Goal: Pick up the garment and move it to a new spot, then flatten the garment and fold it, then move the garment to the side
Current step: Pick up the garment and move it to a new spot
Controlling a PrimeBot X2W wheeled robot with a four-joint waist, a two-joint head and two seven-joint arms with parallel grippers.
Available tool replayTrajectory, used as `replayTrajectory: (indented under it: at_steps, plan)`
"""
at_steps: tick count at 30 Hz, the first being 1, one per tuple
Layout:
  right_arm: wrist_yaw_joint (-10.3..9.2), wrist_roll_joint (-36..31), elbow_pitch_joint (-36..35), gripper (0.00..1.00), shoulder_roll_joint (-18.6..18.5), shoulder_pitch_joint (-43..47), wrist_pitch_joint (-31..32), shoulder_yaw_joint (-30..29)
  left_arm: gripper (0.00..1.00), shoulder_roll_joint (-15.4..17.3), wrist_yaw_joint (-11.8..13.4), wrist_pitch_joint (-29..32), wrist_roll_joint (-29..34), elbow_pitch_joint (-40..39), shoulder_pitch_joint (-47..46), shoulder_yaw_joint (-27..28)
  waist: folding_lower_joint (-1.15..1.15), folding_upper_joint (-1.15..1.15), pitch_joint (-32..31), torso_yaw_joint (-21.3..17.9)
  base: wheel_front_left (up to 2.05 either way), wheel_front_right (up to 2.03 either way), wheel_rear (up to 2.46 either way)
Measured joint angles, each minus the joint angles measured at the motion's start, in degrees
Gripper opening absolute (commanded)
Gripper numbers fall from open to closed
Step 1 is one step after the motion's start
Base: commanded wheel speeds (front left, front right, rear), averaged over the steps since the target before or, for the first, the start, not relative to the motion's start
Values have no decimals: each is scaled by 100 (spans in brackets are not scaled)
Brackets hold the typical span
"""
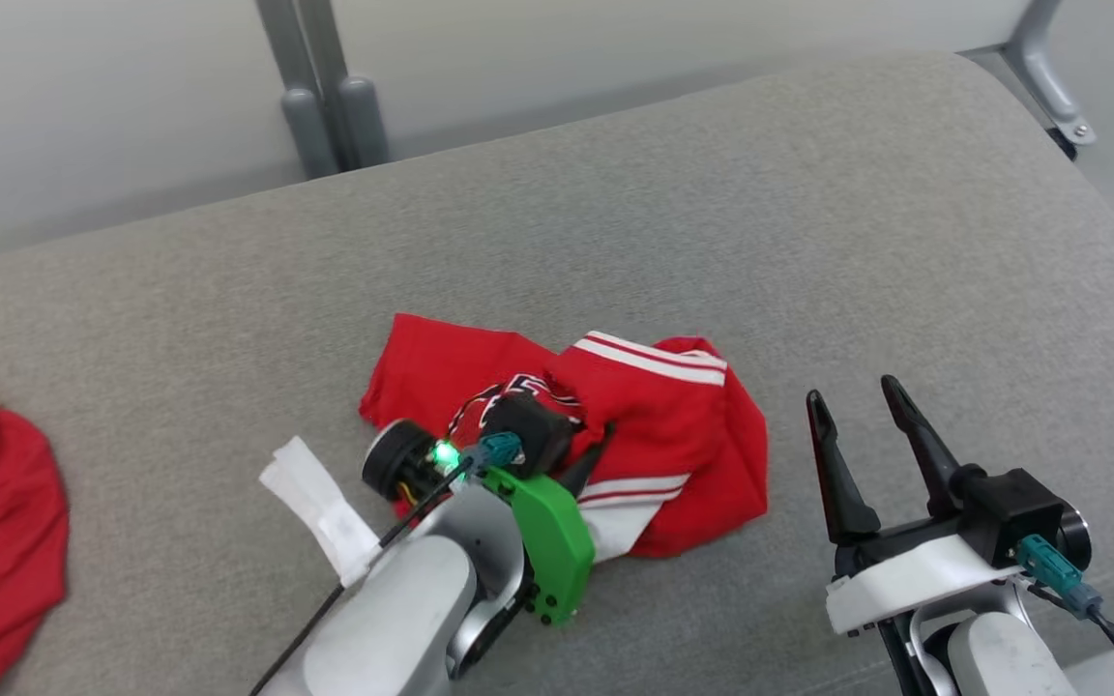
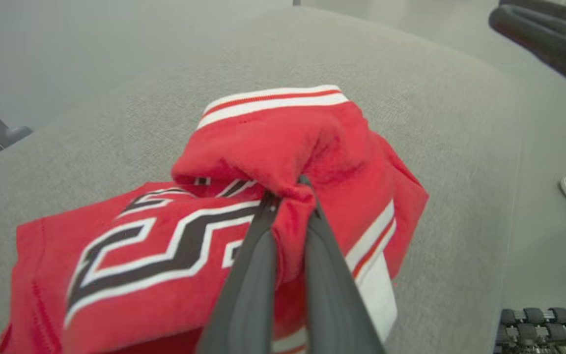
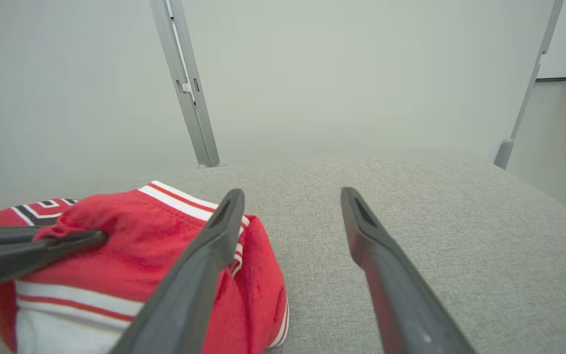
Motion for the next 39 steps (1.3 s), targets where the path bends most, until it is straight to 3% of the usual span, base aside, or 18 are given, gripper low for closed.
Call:
replayTrajectory:
  at_steps: [5, 6, 7, 11, 16, 21, 25, 32, 39]
  plan:
    - [0, 1, 3, 100, 47, 43, 0, -35, 0, -282, -21, -910, -41, 1477, -1, -115, 0, 0, 67, -416, 0, 0, 0]
    - [0, 1, -4, 100, 47, 61, 0, -63, 67, -300, -21, -1115, -20, 1633, -26, -148, 0, 0, 77, -487, 0, 0, 0]
    - [0, -3, -9, 100, 47, 96, 0, -92, 100, -324, -20, -1333, -48, 1734, -35, -148, 0, 0, 83, -549, 0, 0, 0]
    - [0, -47, -53, 100, -70, 296, 0, -271, 100, -363, 207, -1969, -277, 1714, 18, -67, 0, 0, -1, -630, 0, 0, 0]
    - [0, -158, -235, 100, -300, 547, 0, -469, 100, -355, 620, -2210, -426, 909, 492, 336, 0, 0, -134, -505, 0, 0, 0]
    - [0, -215, -482, 100, -505, 793, 0, -714, 100, 101, 1120, -2236, -113, -323, 1335, 988, 0, 0, -312, -157, 0, 0, 0]
    - [0, -250, -538, 100, -544, 862, 0, -717, 100, 414, 1233, -2243, 37, -565, 2164, 1452, 0, 0, -440, 188, 0, 0, 0]
    - [0, -305, -490, 100, -531, 1037, 0, -780, 100, 526, 1088, -2243, 553, -971, 2989, 2403, 0, 0, -622, 708, 0, 0, 0]
    - [0, -361, -433, 100, -404, 1205, 0, -887, 100, 388, 352, -2243, 1102, -1303, 3464, 3307, 0, 0, -806, 1090, 0, 0, 0]
